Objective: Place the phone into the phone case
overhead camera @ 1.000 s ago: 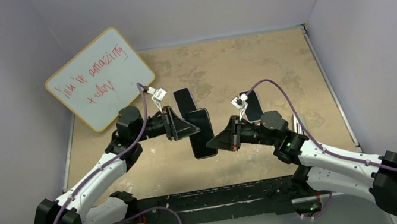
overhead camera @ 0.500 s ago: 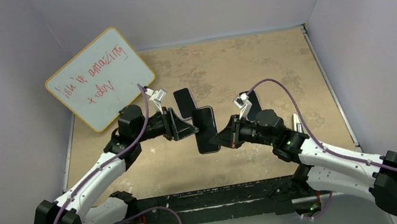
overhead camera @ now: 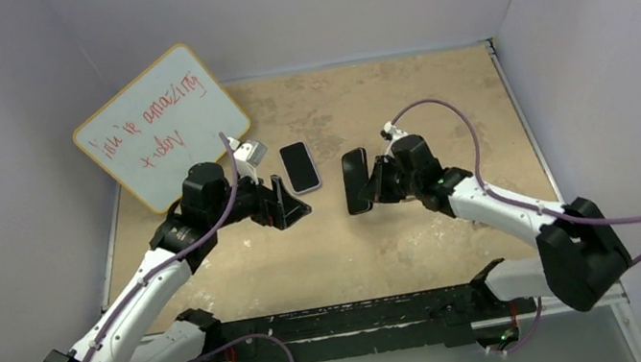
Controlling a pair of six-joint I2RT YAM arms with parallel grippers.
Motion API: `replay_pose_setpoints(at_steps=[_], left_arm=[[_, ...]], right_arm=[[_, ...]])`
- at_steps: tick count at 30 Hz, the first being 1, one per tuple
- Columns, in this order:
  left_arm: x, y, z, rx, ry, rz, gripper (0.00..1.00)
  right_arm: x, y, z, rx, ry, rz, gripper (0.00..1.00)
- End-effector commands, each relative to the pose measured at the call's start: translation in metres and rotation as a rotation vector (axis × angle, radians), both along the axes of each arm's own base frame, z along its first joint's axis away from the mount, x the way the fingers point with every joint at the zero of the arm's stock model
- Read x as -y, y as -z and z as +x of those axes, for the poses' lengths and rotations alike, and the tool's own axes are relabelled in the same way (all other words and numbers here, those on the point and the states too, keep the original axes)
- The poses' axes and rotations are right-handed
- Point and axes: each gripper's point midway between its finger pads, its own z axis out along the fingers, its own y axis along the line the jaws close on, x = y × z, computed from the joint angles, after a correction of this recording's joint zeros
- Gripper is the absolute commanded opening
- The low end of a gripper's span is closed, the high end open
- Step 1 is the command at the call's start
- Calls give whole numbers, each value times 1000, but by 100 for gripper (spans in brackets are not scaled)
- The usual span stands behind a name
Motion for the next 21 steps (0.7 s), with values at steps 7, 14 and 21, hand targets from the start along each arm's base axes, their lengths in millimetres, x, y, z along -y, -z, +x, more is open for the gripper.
replay_pose_setpoints(at_steps=[7, 14, 21], left_arm=[[-24, 0, 5, 95, -56, 133, 89], [-26, -3, 3, 109, -57, 130, 89], [-27, -2, 3, 106, -64, 137, 89]], right_arm=[[-18, 5, 33, -75, -136, 101, 0], [-23, 29, 34, -150, -127, 126, 0], [-9, 37, 39, -156, -60, 50, 32]])
